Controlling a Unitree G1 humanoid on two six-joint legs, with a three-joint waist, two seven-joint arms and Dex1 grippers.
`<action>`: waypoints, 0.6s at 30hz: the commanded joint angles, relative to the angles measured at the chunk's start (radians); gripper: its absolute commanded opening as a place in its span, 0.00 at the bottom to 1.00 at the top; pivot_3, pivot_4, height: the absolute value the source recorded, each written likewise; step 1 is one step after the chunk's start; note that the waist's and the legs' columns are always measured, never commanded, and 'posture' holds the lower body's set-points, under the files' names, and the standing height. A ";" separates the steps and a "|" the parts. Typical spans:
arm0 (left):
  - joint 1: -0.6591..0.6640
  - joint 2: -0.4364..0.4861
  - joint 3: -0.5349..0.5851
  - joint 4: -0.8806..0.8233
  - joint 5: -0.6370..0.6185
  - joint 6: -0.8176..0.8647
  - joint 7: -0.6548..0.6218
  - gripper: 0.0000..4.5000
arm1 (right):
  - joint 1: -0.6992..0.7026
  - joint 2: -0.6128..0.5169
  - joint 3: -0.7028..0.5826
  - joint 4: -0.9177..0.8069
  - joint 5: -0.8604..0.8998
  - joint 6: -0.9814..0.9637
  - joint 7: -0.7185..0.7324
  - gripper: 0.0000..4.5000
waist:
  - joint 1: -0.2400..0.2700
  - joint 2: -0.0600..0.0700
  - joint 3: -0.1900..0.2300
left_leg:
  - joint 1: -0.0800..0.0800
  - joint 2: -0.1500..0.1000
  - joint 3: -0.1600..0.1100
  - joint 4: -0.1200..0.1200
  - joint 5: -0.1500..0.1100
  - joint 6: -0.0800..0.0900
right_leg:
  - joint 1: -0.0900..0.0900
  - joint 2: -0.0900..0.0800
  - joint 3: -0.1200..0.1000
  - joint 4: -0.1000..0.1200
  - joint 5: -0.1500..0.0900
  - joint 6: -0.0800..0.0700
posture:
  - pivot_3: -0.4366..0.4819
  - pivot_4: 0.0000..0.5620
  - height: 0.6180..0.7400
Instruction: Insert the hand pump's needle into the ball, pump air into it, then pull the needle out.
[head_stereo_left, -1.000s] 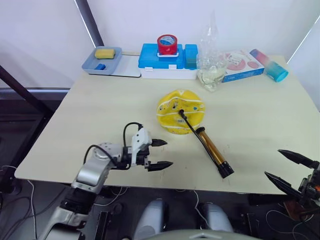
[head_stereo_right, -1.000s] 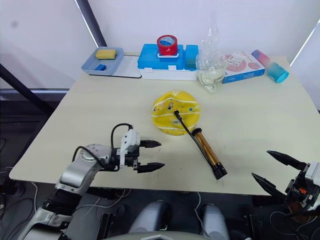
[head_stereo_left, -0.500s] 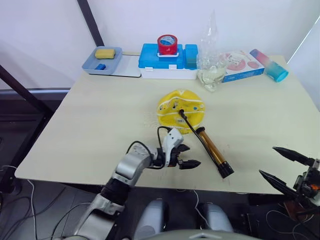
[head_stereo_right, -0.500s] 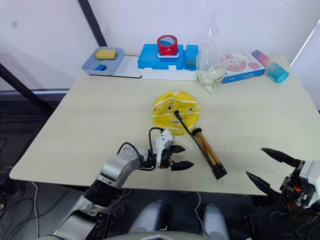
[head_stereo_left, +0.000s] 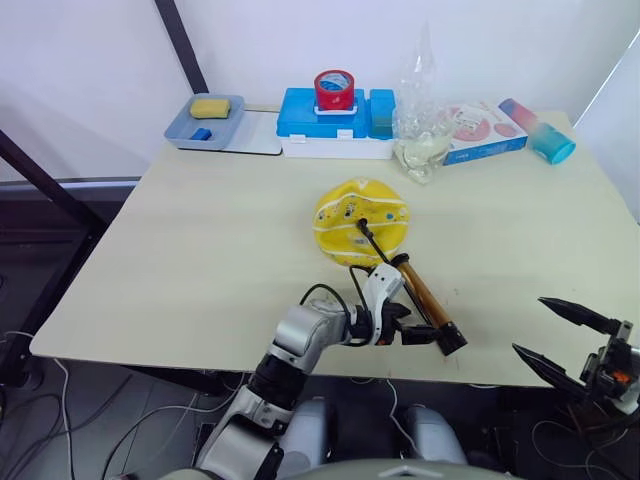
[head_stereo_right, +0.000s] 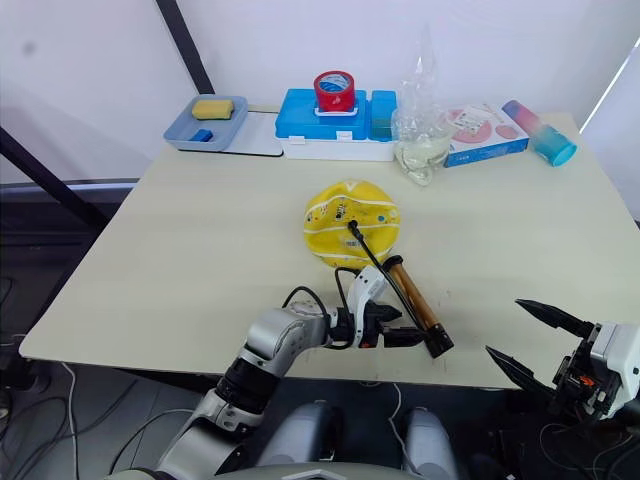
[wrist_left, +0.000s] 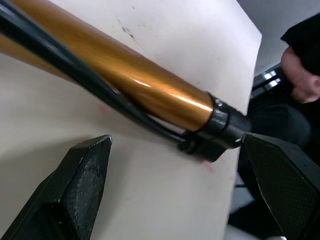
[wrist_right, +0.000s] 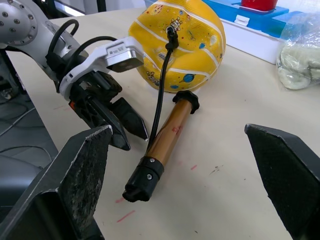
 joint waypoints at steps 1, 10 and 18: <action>-0.020 -0.018 0.010 -0.027 -0.022 0.041 0.027 0.99 | 0.002 0.000 -0.004 -0.021 0.004 -0.018 -0.001 1.00 | 0.000 0.000 0.000 | 0.000 0.000 0.000 0.000 0.000 0.000 | 0.000 0.000 0.000 0.000 0.000 0.000 | 0.48 0.27 0.97; -0.030 -0.061 0.042 0.006 -0.015 0.003 0.088 0.99 | -0.008 0.001 0.001 -0.017 -0.004 -0.023 -0.003 1.00 | 0.000 0.000 0.000 | 0.000 0.000 0.000 0.001 0.000 0.000 | 0.000 0.000 0.000 0.001 0.000 -0.001 | 0.48 0.27 0.97; -0.034 -0.078 0.079 0.048 -0.011 -0.067 0.131 0.99 | -0.017 0.001 -0.001 -0.011 -0.003 -0.023 -0.009 1.00 | 0.001 0.000 0.000 | 0.000 0.000 0.000 0.001 0.000 0.000 | 0.000 0.000 0.001 0.001 0.001 -0.002 | 0.48 0.27 0.97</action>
